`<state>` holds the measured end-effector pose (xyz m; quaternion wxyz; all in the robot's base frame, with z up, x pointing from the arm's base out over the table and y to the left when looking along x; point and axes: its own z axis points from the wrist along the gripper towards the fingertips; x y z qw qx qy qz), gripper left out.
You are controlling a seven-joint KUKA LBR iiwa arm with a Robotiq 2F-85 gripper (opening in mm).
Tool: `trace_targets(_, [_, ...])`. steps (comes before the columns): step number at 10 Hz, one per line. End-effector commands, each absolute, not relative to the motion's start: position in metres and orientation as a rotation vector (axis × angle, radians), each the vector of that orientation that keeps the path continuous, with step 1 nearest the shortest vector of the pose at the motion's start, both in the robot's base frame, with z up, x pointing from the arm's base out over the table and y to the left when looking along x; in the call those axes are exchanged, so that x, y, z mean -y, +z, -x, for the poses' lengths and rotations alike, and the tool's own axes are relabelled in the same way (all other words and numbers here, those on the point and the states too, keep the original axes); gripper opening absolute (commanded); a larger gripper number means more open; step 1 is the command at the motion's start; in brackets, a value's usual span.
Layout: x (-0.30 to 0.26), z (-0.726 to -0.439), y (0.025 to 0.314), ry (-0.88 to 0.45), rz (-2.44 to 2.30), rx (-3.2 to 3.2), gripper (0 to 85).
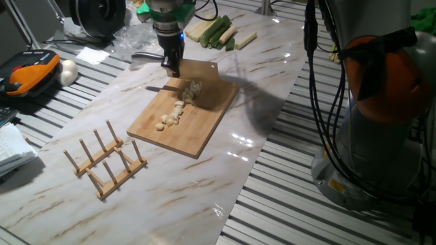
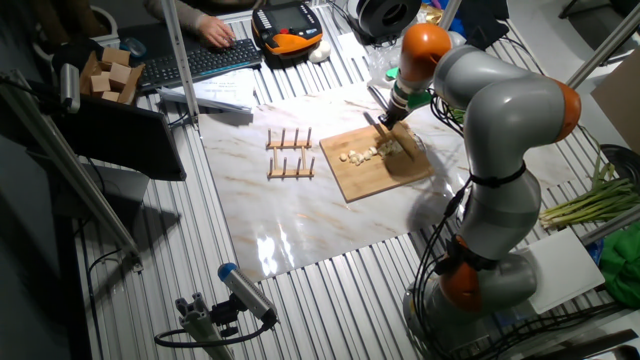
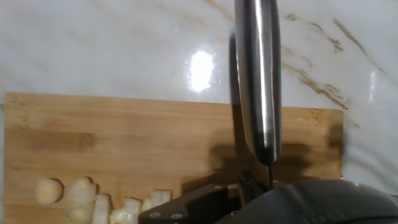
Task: Chop the scallions
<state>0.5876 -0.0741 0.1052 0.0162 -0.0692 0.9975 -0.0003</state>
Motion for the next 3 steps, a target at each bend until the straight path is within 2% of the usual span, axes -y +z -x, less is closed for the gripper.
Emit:
trace_targets(1, [0.0737,-0.5861,0.1060,-0.001,0.206,-3.102,0.0])
trace_targets(3, [0.0736,-0.5858,0.1061,-0.003,0.201,-3.103,0.0])
